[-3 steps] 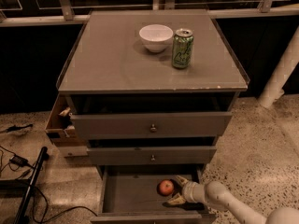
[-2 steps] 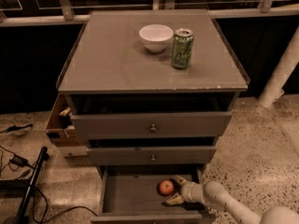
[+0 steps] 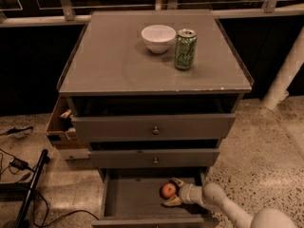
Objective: Pick apple from bottom drawer and place on counter
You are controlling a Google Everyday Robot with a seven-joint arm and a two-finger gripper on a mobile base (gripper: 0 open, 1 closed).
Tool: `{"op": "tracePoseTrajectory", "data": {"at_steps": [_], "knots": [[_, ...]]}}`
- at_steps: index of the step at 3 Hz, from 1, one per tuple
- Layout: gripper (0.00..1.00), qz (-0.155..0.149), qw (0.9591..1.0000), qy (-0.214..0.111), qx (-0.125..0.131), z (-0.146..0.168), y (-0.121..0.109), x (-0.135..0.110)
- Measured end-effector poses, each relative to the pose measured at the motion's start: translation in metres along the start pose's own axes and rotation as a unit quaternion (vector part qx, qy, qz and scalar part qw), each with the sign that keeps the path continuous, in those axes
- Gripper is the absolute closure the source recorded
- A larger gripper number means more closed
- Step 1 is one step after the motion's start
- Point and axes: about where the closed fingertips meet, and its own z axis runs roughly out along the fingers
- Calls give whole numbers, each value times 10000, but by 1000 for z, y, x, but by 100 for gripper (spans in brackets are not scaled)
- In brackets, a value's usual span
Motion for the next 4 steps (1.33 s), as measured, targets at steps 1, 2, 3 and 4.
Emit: {"op": "tracePoseTrajectory", "data": {"at_steps": [1,2,3,4], "knots": [[48,-35,9999,-119,-43,8,1,-5],[71,-36,9999,-120,-42,8,1,-5],[99,-40,9999,-116,-63,8,2,-7],[100,-57,9998,-100,-140,6,7,-11]]}}
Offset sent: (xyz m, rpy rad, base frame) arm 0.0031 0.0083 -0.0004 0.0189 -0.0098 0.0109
